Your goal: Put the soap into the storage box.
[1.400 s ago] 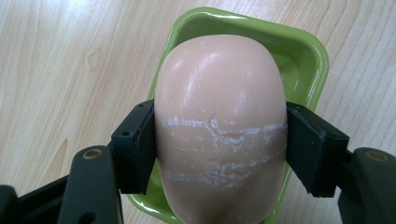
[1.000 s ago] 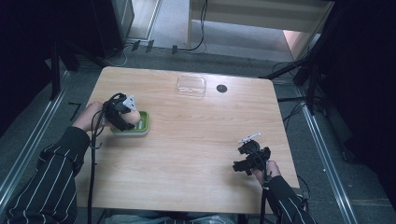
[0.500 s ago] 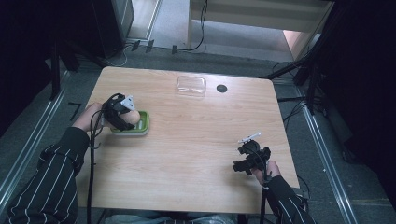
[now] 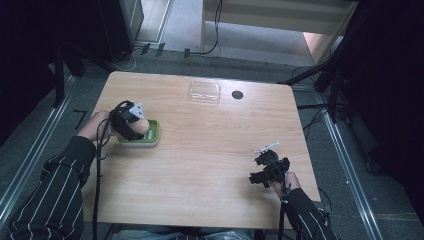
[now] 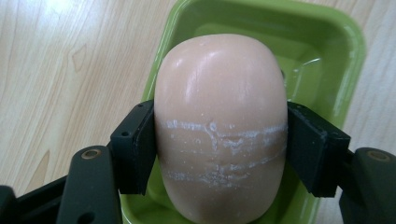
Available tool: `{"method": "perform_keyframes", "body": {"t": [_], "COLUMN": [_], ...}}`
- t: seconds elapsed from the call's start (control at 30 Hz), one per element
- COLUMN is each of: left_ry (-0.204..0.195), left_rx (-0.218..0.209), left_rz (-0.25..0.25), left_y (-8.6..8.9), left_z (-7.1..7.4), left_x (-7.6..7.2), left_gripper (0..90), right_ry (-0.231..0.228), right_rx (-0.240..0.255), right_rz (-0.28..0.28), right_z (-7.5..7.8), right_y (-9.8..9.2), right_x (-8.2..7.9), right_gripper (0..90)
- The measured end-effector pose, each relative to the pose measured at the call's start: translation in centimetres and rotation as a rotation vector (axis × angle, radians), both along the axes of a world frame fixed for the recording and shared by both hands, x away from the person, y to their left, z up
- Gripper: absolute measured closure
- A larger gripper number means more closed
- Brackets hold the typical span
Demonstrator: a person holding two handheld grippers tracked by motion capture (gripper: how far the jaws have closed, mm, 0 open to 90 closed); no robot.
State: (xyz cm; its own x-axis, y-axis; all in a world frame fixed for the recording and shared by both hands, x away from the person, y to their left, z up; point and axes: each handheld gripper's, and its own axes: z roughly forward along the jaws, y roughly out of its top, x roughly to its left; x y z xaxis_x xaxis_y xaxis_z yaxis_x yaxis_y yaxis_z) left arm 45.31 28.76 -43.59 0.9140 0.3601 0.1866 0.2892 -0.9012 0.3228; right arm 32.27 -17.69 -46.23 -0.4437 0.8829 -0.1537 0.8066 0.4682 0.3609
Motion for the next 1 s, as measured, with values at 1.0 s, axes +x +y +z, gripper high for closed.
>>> {"method": "perform_keyframes", "body": {"t": [1.0], "left_ry": [-0.006], "left_rx": [-0.009], "left_rz": [0.09], "left_y": [0.81], "left_z": [0.92], "left_x": [-0.13], "left_gripper": [16.1], "right_ry": [0.002], "right_rx": [0.002], "right_rz": [-0.002], "right_z": [0.07], "right_y": [0.1], "right_x": [0.21], "right_gripper": [14.3]}}
